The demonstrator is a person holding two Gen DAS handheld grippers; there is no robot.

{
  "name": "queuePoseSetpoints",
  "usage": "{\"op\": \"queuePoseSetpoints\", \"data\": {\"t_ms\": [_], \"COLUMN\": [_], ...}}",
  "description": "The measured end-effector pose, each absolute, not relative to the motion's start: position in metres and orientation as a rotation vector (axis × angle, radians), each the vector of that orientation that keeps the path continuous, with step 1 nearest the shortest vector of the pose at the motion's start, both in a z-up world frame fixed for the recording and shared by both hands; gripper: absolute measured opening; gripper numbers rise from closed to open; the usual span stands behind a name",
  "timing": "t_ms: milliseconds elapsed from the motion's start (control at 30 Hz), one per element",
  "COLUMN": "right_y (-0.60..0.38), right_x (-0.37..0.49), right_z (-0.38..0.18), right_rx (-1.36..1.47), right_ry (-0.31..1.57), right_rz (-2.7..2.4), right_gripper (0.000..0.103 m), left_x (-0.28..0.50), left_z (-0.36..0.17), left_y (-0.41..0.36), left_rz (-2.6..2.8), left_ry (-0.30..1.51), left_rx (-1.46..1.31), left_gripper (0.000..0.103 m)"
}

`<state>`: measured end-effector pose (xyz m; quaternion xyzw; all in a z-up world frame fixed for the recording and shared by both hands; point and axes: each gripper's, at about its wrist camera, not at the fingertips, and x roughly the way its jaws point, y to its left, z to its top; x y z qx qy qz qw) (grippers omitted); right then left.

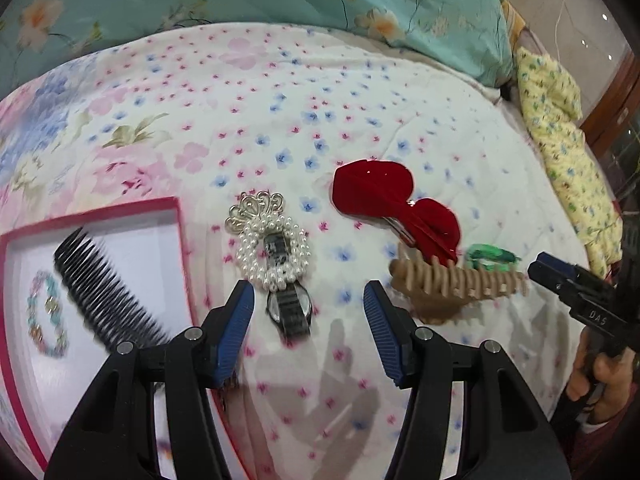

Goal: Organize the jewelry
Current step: 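Grasp the pearl-ring clip with the left tool while the right tool grasps the green braided band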

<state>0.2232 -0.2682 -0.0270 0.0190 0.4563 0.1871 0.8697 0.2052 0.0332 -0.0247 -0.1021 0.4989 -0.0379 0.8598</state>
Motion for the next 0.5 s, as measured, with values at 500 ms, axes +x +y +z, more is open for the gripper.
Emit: {"op": "queuePoseSetpoints", "data": {"t_ms": [500], "right_y": [-0.242], "right_x": [0.248], "right_z": [-0.052], "right_rx": [-0.109], "right_ry": [1.031], "right_rz": [0.467], "right_gripper": [0.040], "left_x": [0.235], "left_z": [-0.061], "left_y": [0.028], "left_rz": [-0.090], "left_ry": [1.137], "left_rx": [-0.130], "left_gripper": [0.015]}}
